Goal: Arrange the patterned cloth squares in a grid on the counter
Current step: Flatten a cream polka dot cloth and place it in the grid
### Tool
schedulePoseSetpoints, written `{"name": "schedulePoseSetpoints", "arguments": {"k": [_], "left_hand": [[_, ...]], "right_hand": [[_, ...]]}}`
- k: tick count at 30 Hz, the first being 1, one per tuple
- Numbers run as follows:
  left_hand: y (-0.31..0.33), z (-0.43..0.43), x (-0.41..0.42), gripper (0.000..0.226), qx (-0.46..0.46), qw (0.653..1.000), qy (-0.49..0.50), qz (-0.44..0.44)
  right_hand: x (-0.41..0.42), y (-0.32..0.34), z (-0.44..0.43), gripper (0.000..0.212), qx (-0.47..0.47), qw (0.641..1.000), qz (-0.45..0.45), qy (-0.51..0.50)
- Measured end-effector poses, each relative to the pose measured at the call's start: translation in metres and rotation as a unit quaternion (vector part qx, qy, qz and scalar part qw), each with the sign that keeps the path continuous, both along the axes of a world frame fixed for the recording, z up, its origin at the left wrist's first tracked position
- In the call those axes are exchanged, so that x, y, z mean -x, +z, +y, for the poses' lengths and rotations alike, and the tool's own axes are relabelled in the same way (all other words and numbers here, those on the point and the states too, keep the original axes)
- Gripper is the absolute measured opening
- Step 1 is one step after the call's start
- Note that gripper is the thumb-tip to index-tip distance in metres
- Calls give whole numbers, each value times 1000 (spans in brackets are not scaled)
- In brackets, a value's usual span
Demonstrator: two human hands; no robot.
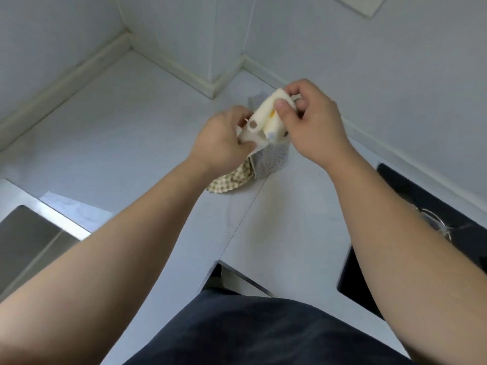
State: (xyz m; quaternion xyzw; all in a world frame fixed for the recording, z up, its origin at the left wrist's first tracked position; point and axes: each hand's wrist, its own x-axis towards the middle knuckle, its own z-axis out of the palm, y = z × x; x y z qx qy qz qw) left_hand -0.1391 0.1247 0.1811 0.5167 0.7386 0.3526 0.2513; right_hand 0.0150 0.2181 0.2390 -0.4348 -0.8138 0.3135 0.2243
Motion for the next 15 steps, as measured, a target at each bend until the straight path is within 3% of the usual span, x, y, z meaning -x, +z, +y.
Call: {"name": "schedulePoseSetpoints", "arguments": {"k": [2, 5, 10, 12, 15], "left_hand": [[5, -7, -10, 27, 2, 1000, 15, 4], [10, -14, -26, 19, -11, 999, 33, -10], [19, -22, -55, 10, -14, 998, 41, -54], [18, -26, -63, 15, -6, 998, 30, -61], [15, -32, -73, 32, 30, 998, -3, -62]], "right_hand": [[-14, 6, -9, 5, 13, 999, 18, -34], [-37, 9, -20, 8, 61, 993, 58, -80], [-76, 12, -37, 41, 280, 944, 158, -70], [-90, 9, -44, 58, 307, 942, 131, -33], [-103, -3, -51, 67, 243, 969, 24, -37]]}}
